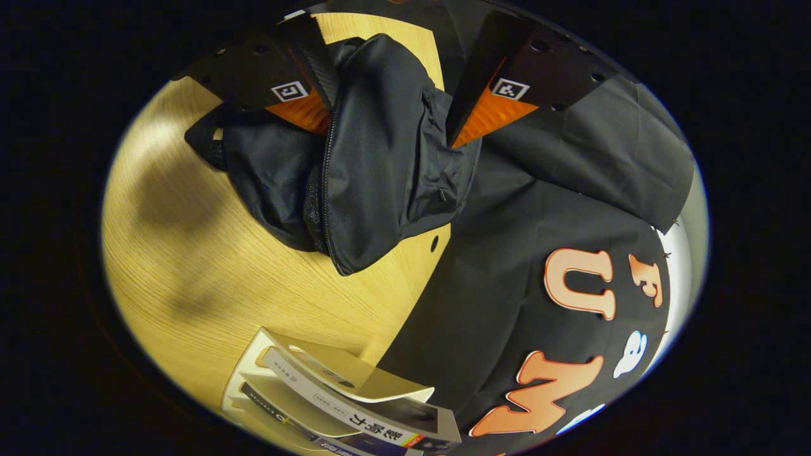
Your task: Open the schoolbag, grab two books from the bookshelf and put them into the schoolbag.
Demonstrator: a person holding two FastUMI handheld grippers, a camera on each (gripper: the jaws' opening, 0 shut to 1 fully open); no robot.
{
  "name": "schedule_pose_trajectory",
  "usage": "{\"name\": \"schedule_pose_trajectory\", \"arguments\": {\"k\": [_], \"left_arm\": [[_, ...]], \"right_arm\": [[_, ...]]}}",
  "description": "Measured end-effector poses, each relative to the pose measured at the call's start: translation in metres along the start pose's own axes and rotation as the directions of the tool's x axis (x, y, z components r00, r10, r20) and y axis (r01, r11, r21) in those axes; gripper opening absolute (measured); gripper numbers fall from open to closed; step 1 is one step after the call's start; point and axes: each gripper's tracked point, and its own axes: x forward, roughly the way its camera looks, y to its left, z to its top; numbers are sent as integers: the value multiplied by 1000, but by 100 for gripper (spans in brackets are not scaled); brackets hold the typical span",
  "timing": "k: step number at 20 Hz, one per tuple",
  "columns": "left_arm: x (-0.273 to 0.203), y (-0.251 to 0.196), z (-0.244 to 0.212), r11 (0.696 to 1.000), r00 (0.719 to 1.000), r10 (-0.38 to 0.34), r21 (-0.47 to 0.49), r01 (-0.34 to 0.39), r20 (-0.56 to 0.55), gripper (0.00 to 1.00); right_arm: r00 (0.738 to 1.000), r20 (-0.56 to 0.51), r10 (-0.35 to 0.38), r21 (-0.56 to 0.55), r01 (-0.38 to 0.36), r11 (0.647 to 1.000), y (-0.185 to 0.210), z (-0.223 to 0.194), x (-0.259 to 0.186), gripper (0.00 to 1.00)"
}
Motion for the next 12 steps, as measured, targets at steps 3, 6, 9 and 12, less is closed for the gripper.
{"name": "schedule_pose_trajectory", "arguments": {"k": [3, 6, 9, 12], "left_arm": [[4, 3, 8, 998, 997, -68, -7, 69, 21, 79], [5, 2, 6, 984, 986, -165, -64, 166, 27, 49], [3, 8, 12, 960, 966, -254, -104, 258, 58, 25], [1, 16, 12, 931, 937, -340, -112, 348, 84, 12]], "right_arm": [[1000, -9, -17, 5, 17, 1000, 4, 5, -1, 98], [999, -20, -48, -8, 48, 999, 22, 9, 3, 98], [997, -41, -68, 24, 69, 997, 38, 14, 3, 98], [993, -69, -99, 28, 101, 994, 55, 17, 6, 98]]}}
